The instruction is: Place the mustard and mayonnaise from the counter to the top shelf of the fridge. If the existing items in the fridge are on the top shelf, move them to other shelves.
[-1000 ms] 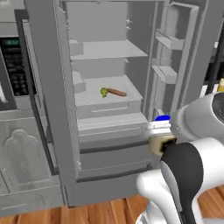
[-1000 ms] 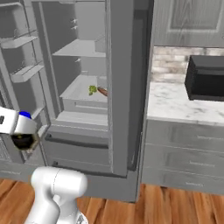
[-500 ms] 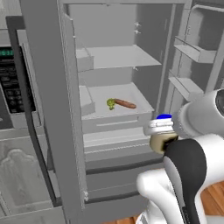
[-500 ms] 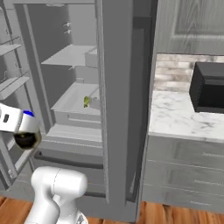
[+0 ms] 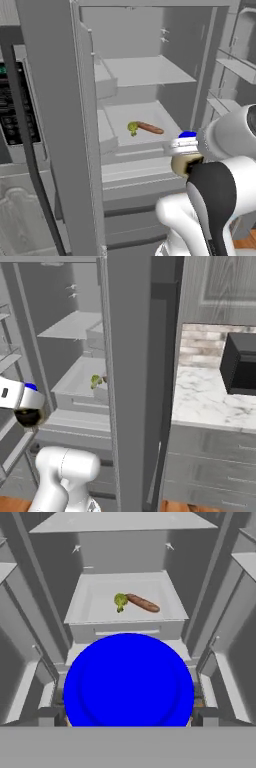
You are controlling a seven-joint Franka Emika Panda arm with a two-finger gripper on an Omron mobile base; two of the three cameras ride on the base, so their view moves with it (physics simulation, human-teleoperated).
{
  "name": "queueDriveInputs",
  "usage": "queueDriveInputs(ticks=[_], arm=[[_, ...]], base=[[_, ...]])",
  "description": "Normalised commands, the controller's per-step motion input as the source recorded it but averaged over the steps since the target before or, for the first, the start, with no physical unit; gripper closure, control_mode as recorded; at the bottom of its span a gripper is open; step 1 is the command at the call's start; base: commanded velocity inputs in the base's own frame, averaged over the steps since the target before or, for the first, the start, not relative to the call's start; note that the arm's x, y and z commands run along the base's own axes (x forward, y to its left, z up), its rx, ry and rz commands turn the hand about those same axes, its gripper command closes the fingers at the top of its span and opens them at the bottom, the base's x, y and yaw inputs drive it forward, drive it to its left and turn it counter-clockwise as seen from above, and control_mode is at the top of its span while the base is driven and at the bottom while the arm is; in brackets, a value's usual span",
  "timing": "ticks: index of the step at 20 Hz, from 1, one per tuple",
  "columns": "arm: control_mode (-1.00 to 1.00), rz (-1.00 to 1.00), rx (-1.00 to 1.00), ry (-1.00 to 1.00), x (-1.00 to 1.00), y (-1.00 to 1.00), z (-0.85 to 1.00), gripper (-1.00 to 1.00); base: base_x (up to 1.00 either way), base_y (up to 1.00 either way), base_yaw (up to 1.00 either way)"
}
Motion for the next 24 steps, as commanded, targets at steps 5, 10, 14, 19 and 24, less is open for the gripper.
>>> queueDriveInputs(ticks=[5,10,14,19,24], arm=[[1.00,0.00,0.00,0.00,0.00,0.00,0.00,1.00],[-1.00,0.00,-0.03,-0.08,0.28,0.01,0.44,1.00],[-1.00,0.00,-0.03,-0.19,0.55,0.00,0.91,1.00],[-1.00,0.00,0.00,-0.11,0.73,-0.14,0.75,1.00],[-1.00,0.00,0.00,-0.03,0.99,-0.20,0.13,1.00]], base=[[0.47,0.24,0.00],[0.12,0.07,0.00],[0.00,0.00,0.00],[0.00,0.00,0.00],[0.00,0.00,0.00]])
